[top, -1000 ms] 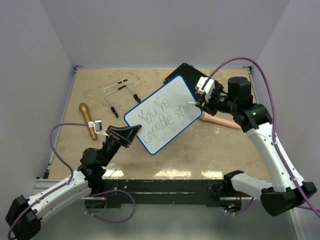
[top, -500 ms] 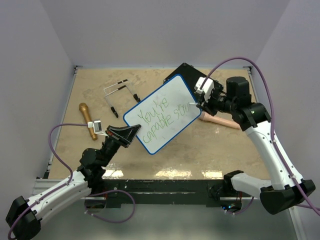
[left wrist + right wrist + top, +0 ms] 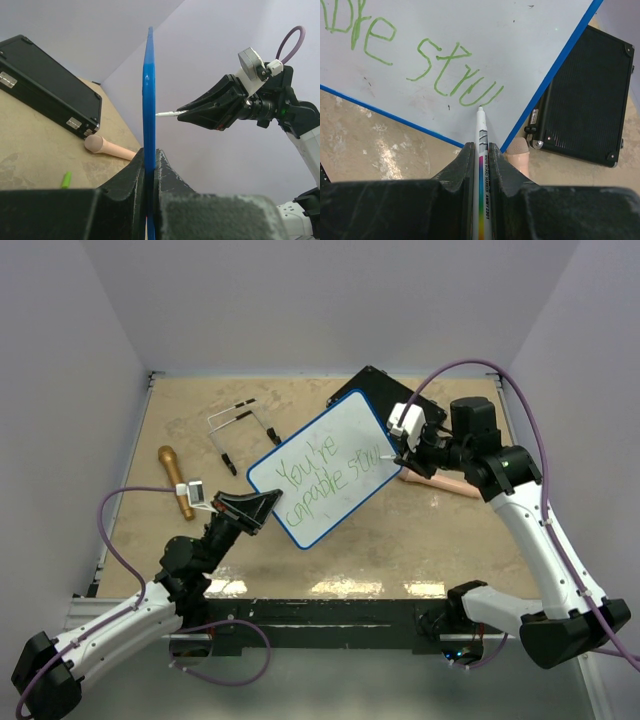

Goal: Write a sentence on the whiteboard

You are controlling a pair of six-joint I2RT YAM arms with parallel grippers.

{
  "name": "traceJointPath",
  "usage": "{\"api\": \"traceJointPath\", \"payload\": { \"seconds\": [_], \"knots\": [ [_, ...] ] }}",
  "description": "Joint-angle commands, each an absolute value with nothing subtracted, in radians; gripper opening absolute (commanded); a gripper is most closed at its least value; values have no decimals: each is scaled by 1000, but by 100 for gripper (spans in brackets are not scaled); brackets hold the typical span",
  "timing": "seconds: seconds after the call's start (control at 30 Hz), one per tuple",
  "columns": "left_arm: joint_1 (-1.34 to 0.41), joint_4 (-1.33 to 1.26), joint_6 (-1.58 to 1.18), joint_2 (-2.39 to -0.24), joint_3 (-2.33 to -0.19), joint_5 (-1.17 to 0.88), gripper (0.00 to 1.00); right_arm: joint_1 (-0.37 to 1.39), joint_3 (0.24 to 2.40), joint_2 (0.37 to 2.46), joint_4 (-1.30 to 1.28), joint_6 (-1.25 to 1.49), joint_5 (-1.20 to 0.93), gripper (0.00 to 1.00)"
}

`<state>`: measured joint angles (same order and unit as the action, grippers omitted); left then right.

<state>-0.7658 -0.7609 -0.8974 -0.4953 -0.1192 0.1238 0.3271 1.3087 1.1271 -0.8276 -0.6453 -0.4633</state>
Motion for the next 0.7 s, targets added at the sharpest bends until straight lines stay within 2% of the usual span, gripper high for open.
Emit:
{"api": "traceJointPath", "payload": {
  "seconds": [0.0, 0.37, 0.67],
  "knots": [
    [-764, -939, -919, -483, -144, 117, 0, 325, 1342, 1135, -795, -635, -471, 0],
    [-764, -939, -917, -486, -144, 114, 0, 325, 1362, 1140, -677, -555, -425, 0],
    [-764, -933, -916, -477, -144, 117, 0, 324, 1347, 1138, -696, -554, -379, 0]
  ]
}}
